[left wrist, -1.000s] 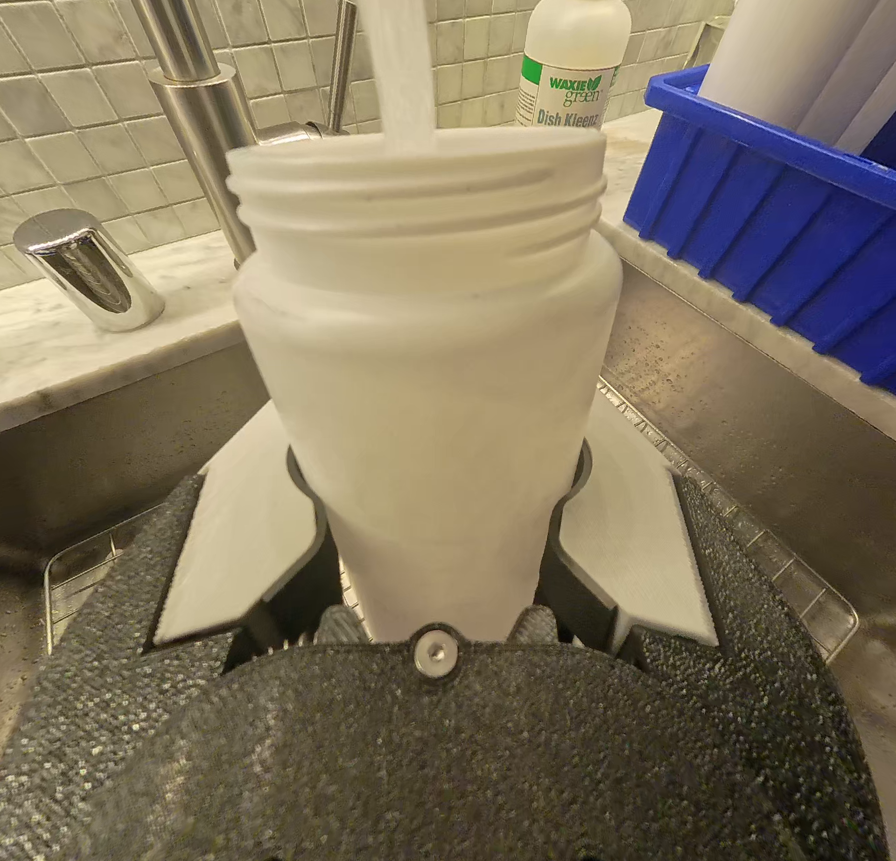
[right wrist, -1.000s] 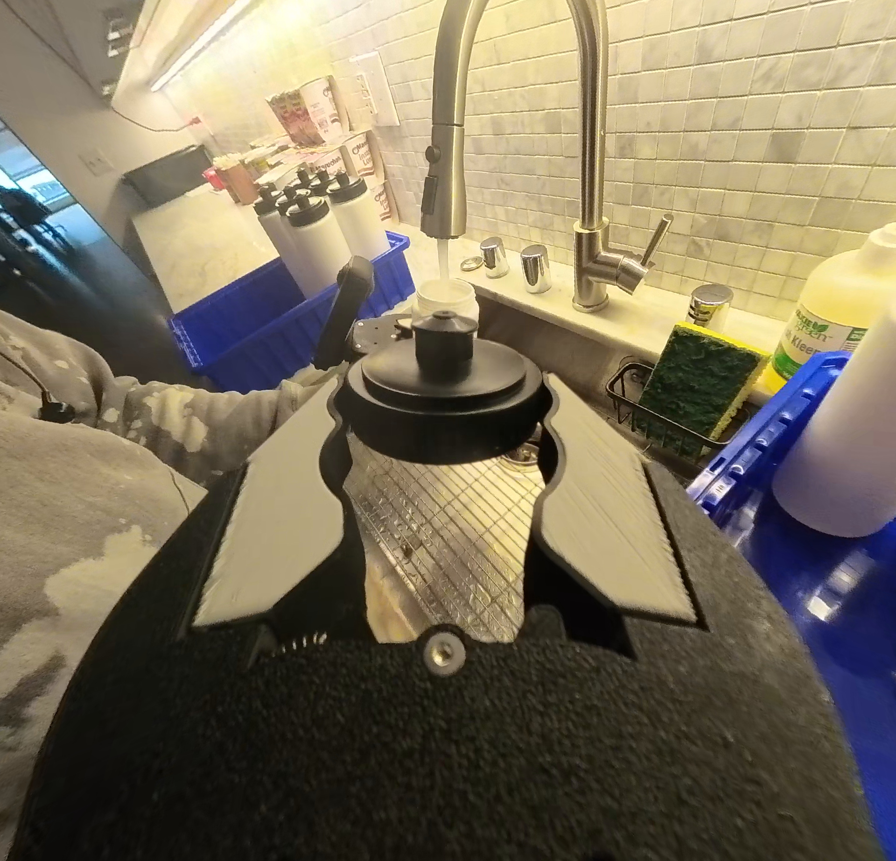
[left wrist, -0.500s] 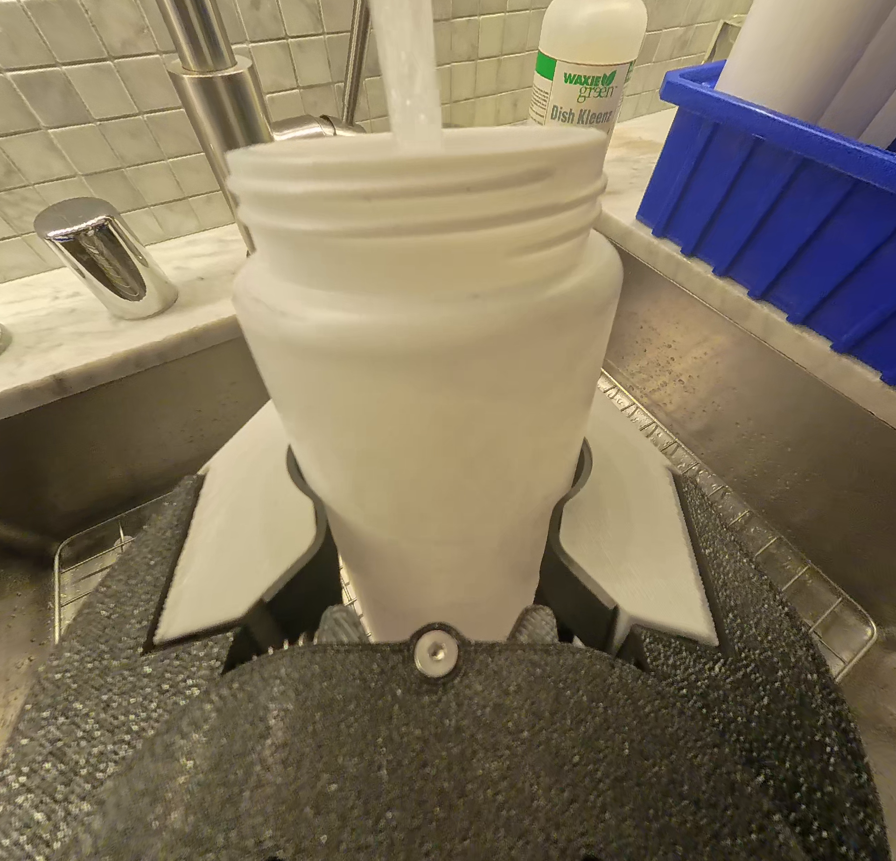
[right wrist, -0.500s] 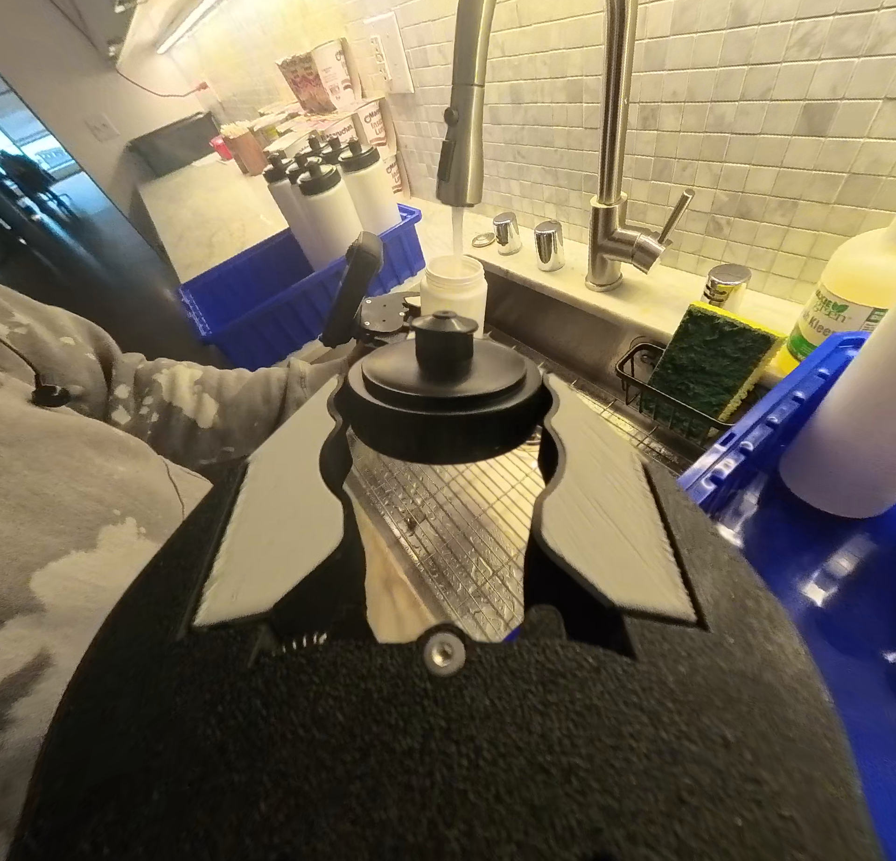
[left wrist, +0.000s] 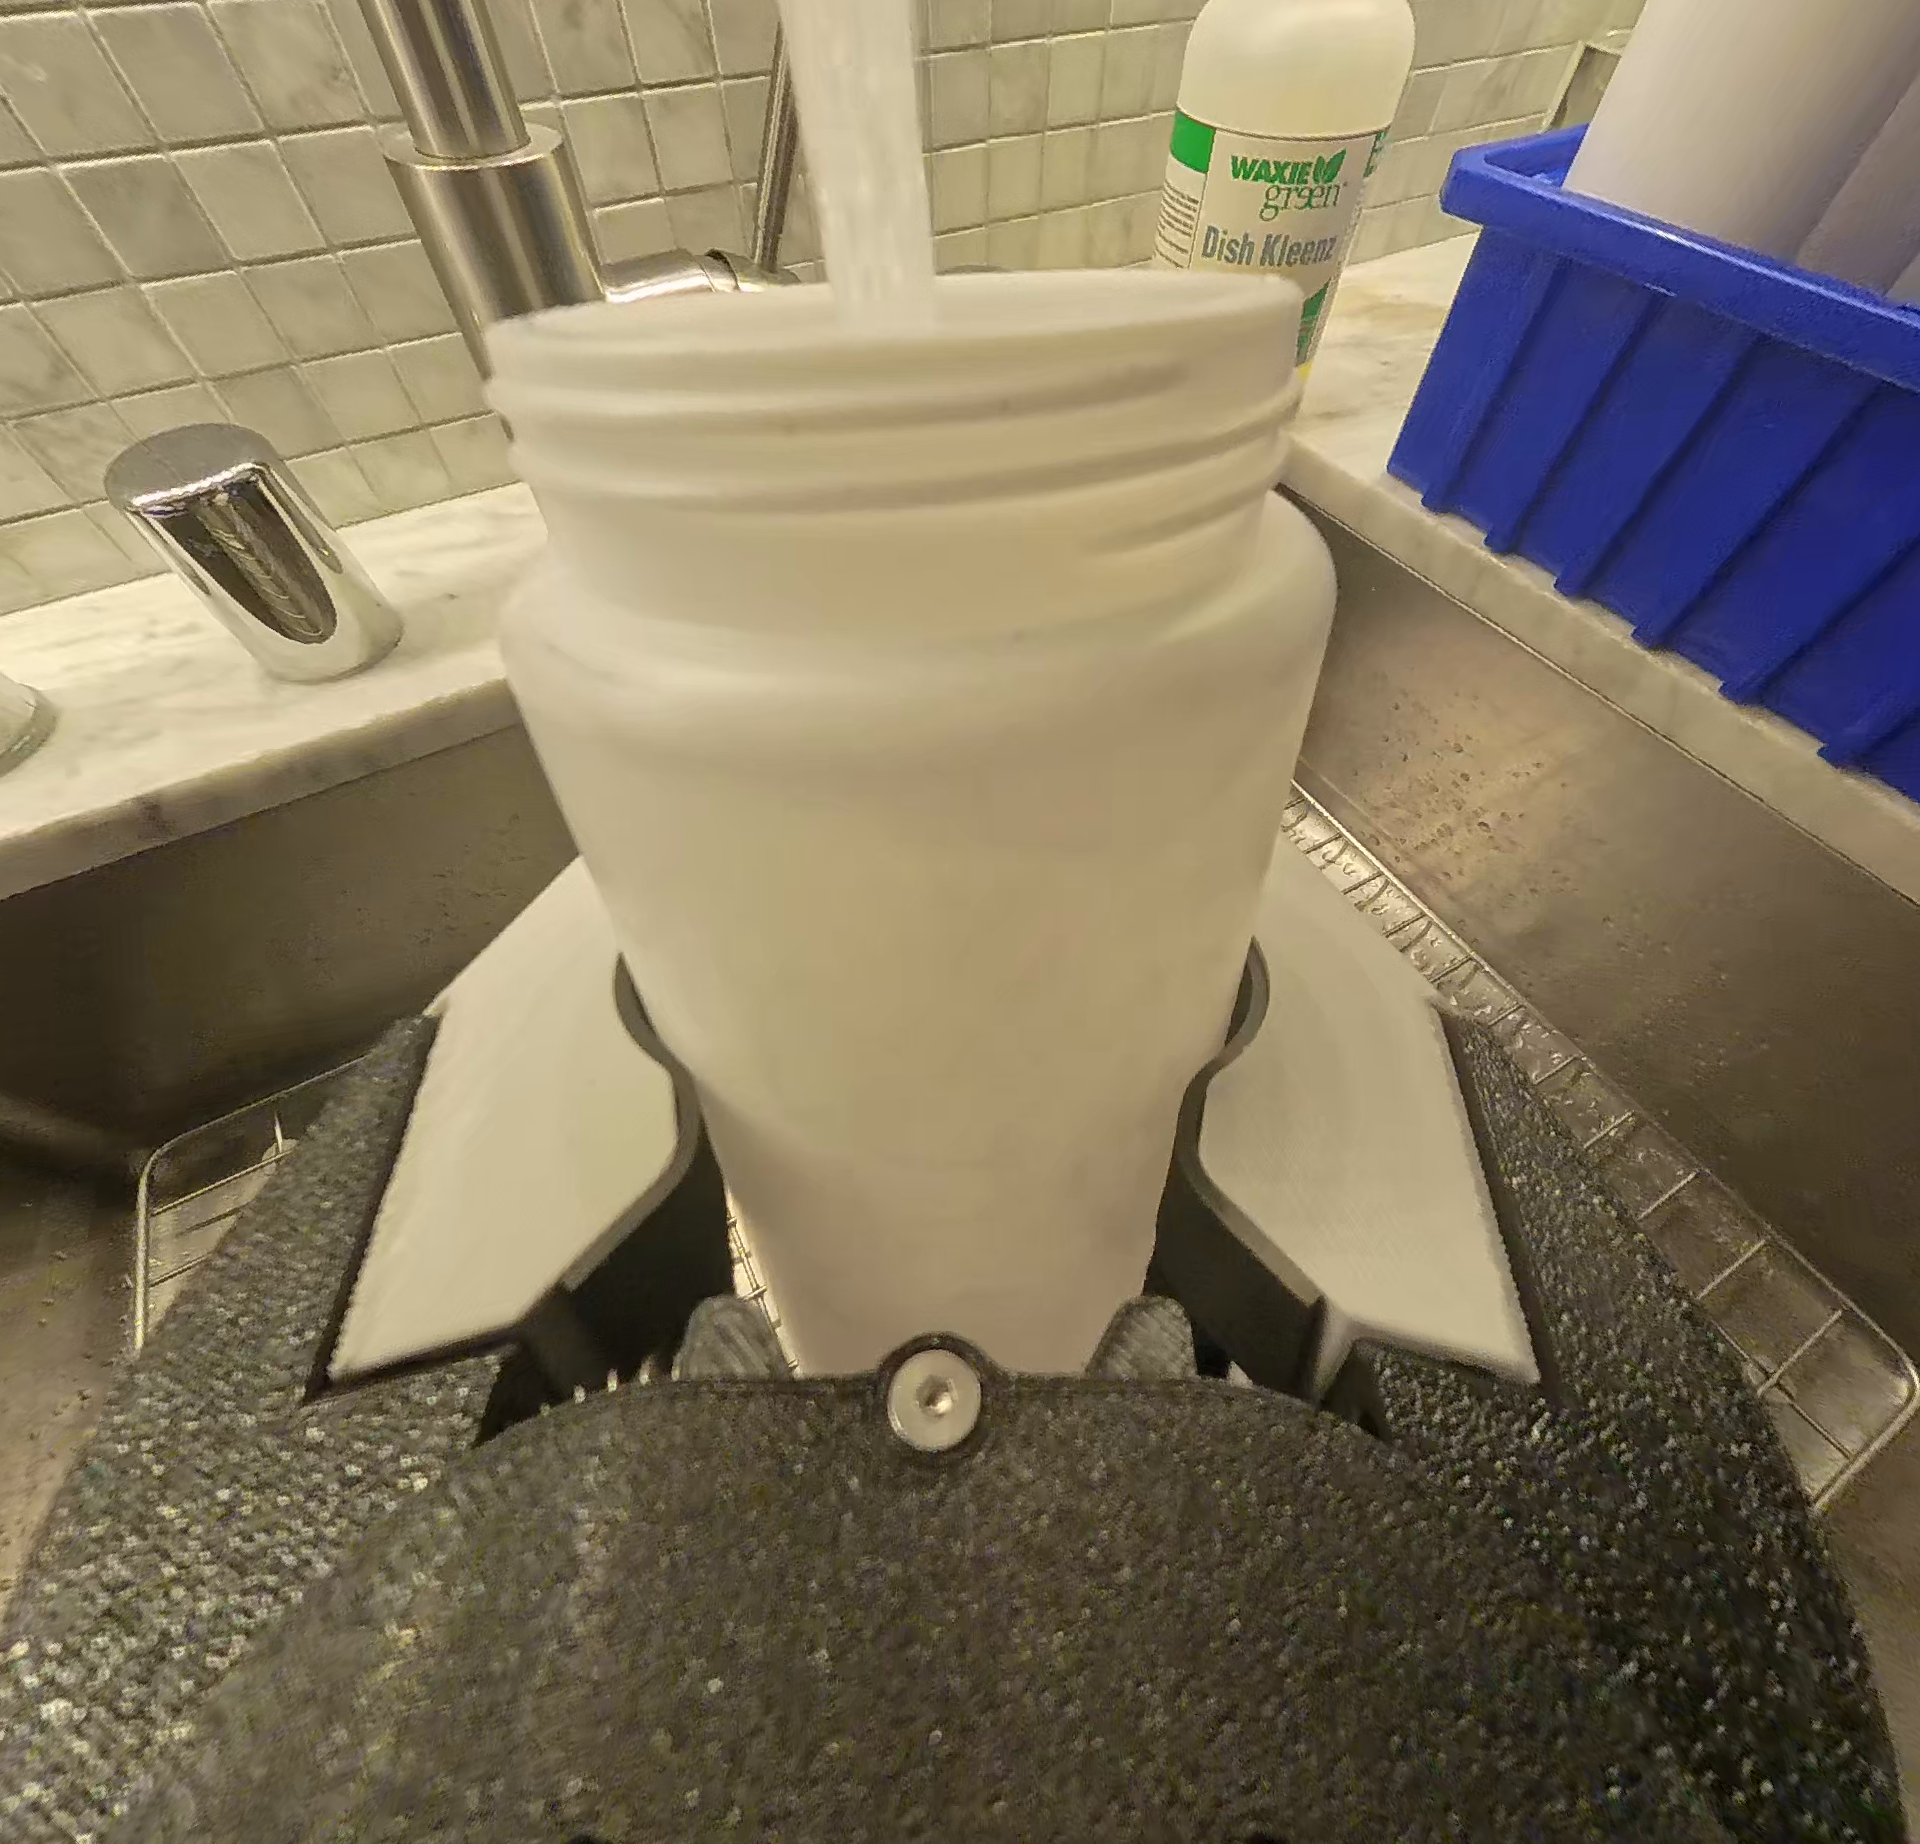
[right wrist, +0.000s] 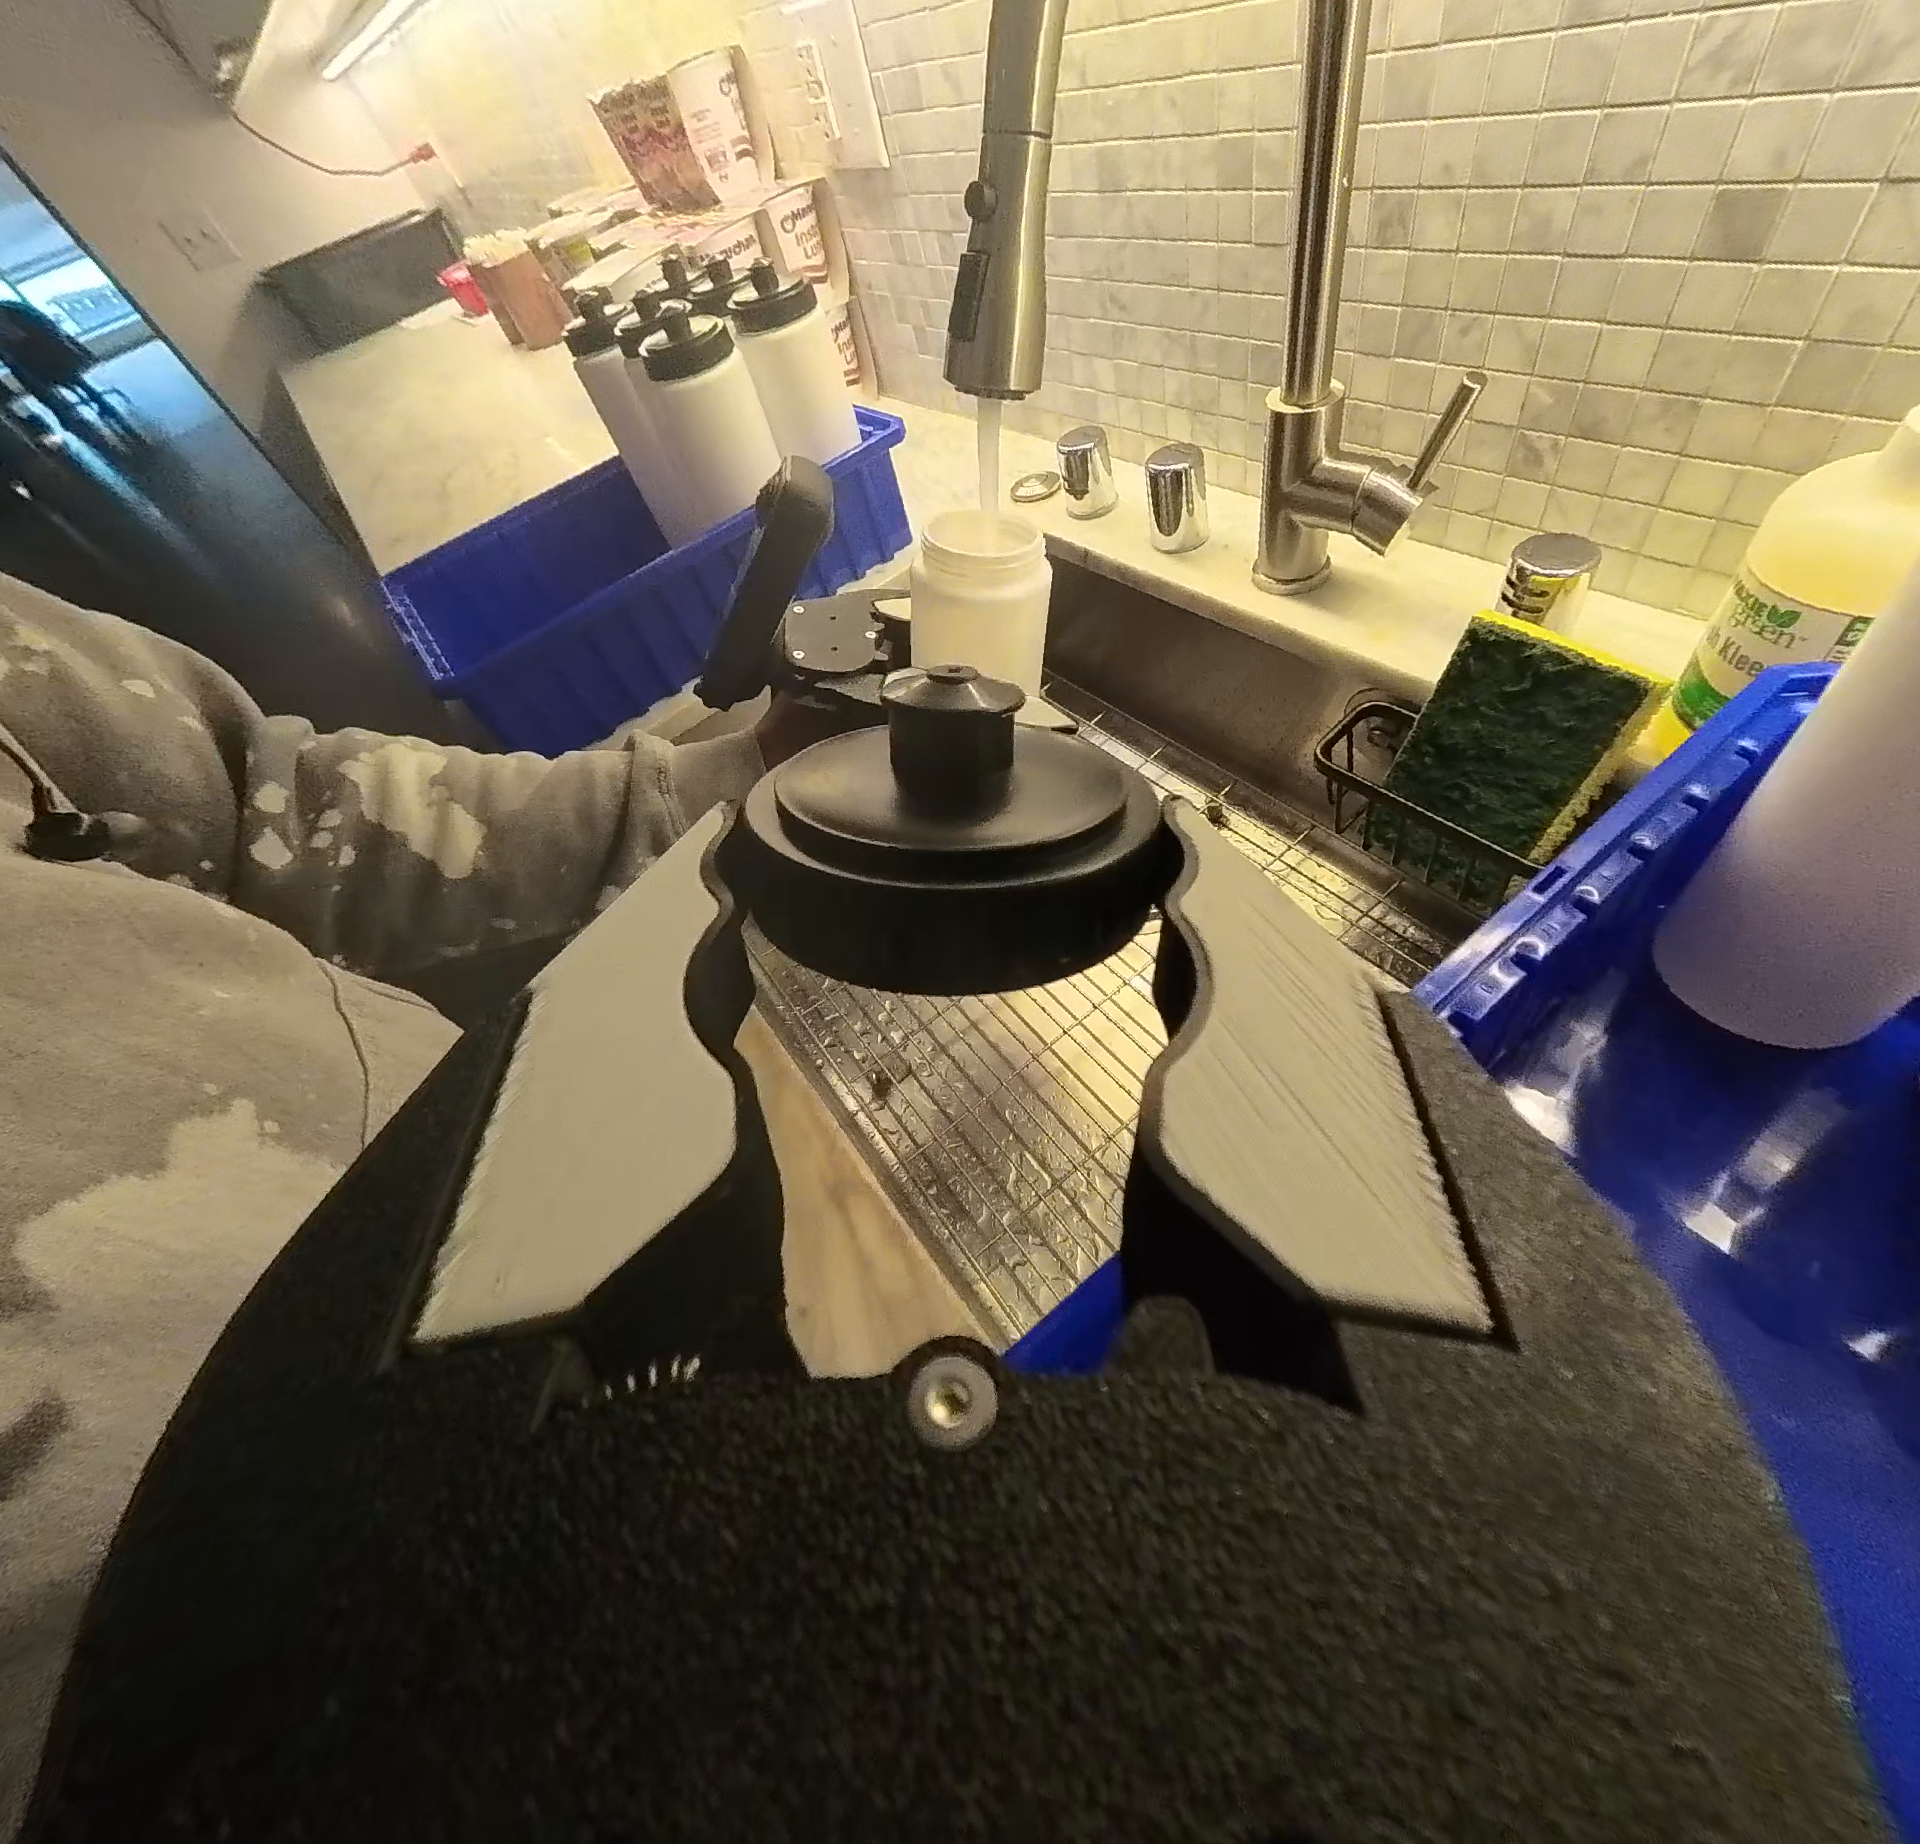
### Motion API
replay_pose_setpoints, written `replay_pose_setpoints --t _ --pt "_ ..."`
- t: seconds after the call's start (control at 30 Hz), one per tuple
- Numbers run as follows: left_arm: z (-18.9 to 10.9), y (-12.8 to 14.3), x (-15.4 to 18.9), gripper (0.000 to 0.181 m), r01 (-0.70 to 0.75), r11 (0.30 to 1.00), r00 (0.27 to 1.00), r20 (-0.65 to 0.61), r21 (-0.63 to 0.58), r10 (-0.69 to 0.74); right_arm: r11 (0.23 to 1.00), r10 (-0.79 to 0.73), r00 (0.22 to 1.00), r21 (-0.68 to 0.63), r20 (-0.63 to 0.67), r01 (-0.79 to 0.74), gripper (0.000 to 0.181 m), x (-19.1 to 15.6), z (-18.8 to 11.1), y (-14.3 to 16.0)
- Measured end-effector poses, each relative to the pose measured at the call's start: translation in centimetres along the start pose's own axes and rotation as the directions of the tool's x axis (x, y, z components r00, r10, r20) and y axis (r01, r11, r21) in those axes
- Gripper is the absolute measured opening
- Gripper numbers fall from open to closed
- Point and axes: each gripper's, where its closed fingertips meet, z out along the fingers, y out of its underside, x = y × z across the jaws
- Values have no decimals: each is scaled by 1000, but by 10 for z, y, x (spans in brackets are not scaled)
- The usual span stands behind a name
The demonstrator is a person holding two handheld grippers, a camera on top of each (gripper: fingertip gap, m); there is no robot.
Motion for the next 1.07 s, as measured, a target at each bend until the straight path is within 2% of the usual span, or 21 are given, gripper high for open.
replay_pose_setpoints --t 0.4,1.07 --pt "0 2 4 105 9 1000 1000 -19 6 -9 1000 -5 998 -1 -62 5 78 -1 -2 7" --pt "-2 2 2 104 -1 1000 999 -49 25 3 1000 22 996 -4 -86 -23 77 -25 -2 8"
